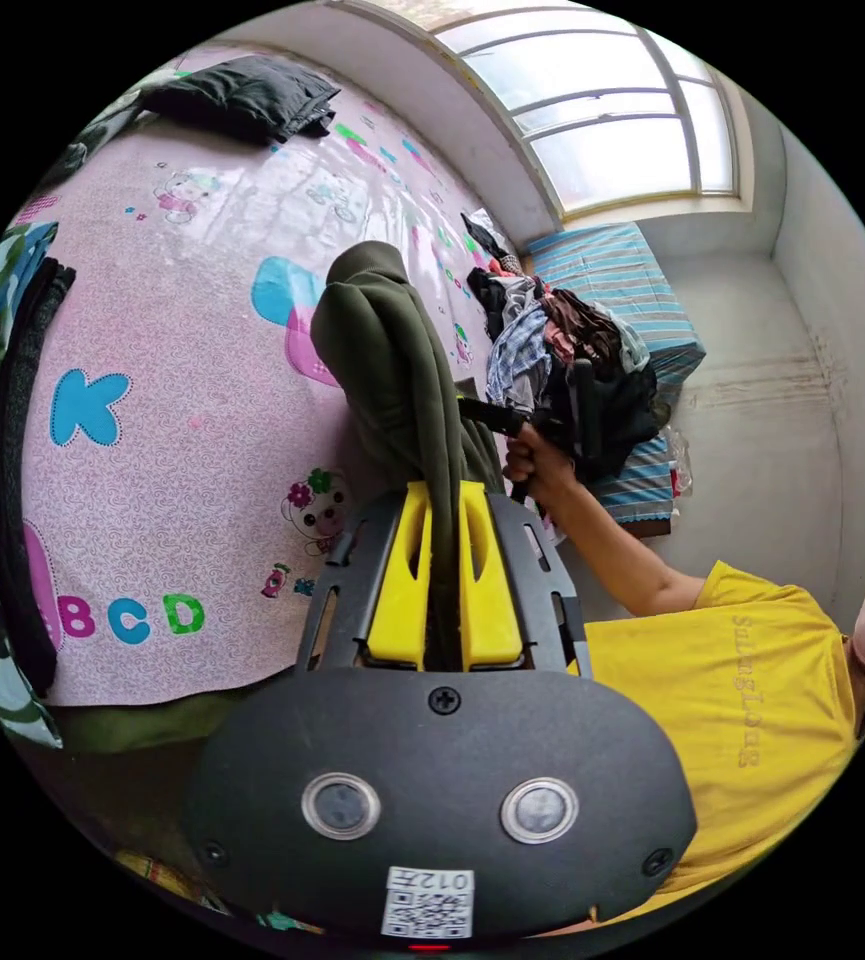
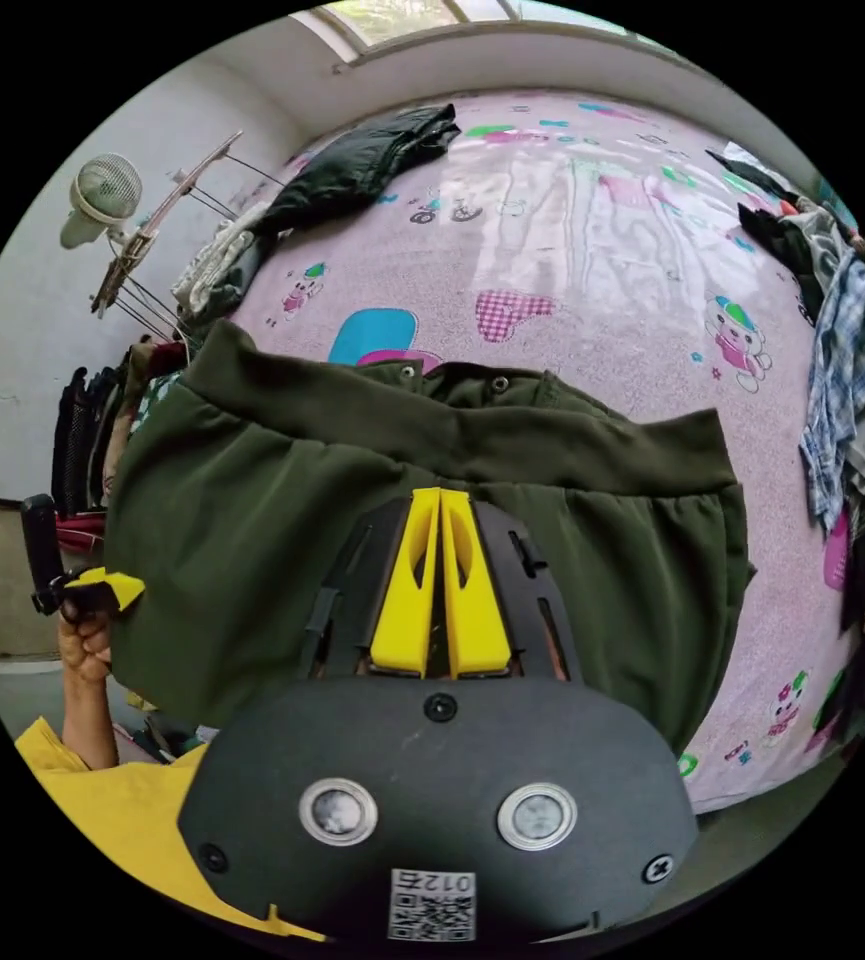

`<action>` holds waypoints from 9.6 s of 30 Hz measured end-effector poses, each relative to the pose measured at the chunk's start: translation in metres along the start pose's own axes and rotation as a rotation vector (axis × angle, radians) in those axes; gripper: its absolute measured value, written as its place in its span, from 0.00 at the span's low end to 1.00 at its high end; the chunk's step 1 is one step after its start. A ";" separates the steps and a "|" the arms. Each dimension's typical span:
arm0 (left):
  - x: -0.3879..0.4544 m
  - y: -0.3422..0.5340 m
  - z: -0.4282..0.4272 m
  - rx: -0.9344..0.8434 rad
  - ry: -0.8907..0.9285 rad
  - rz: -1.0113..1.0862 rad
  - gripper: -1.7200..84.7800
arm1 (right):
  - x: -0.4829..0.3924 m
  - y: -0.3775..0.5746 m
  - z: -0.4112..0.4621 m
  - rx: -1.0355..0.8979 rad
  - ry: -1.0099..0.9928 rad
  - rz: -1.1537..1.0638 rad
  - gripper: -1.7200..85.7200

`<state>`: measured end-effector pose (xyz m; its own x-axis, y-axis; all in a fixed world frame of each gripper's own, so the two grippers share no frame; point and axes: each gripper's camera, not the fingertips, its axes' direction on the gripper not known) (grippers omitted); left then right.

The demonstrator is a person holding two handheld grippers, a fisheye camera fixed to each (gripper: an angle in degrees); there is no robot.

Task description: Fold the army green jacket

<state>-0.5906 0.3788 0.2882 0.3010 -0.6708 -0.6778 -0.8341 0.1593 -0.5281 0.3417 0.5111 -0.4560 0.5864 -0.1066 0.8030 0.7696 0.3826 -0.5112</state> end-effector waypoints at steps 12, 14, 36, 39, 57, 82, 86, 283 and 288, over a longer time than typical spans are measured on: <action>0.073 -0.021 0.067 0.017 0.020 0.038 0.06 | 0.021 -0.019 0.040 -0.095 -0.092 -0.021 0.02; 0.080 -0.025 0.076 0.021 0.011 0.029 0.06 | 0.029 -0.004 0.018 -0.066 -0.155 -0.028 0.02; 0.132 -0.071 0.227 0.015 0.129 0.008 0.03 | 0.097 0.073 0.078 -0.222 -0.152 -0.093 0.02; 0.135 -0.075 0.263 -0.026 0.150 0.006 0.03 | 0.112 0.069 0.094 -0.257 -0.157 -0.092 0.02; 0.196 -0.138 0.448 -0.111 0.167 0.134 0.03 | 0.298 0.138 0.091 -0.109 -0.389 0.046 0.02; 0.214 -0.198 0.728 -0.488 0.076 0.238 0.06 | 0.579 0.305 0.012 0.372 -0.611 0.627 0.02; 0.220 -0.193 0.754 -0.504 0.023 0.273 0.07 | 0.602 0.294 0.035 0.249 -0.576 0.590 0.02; 0.257 -0.208 0.831 -0.561 -0.737 0.938 0.02 | 0.453 0.347 -0.079 -0.100 0.188 -0.220 0.02; 0.257 -0.223 0.814 -0.557 -0.634 0.805 0.02 | 0.468 0.351 -0.073 -0.063 0.109 -0.116 0.02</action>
<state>0.0494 0.7606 -0.1849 -0.3621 -0.0131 -0.9321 -0.9294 -0.0719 0.3621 0.9046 0.5282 -0.2816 0.5138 -0.2472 0.8215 0.8462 0.3041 -0.4377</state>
